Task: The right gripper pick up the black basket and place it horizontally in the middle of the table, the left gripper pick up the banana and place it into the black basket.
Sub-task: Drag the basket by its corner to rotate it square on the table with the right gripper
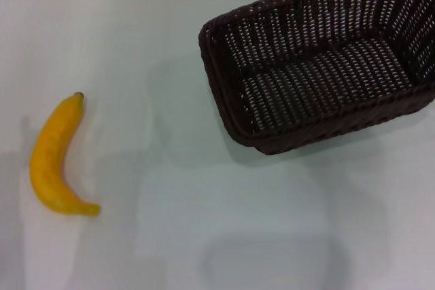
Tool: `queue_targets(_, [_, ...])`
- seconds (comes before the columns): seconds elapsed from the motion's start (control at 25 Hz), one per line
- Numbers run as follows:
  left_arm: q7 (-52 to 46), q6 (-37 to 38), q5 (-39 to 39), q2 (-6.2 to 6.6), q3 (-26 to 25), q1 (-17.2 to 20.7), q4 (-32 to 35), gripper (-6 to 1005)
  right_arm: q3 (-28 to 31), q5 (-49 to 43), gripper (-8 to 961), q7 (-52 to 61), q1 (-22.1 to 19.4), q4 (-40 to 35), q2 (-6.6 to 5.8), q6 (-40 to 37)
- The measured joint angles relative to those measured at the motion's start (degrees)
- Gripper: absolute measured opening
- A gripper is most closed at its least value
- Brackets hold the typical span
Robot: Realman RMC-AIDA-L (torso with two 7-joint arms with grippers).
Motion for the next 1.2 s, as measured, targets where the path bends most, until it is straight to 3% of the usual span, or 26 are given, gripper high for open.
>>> queue_targets(0.4, [-0.6, 0.0, 0.0, -0.01, 0.0, -0.1, 0.0, 885, -0.6, 5.8, 166, 0.0, -2.1, 4.3, 0.27, 3.1])
queue_targets(1.2, [-0.9, -0.7, 0.0, 0.43, 0.0, -0.2, 0.0, 885, -18.0, 18.4, 165, 0.0, -6.4, 10.4, 0.23, 17.2])
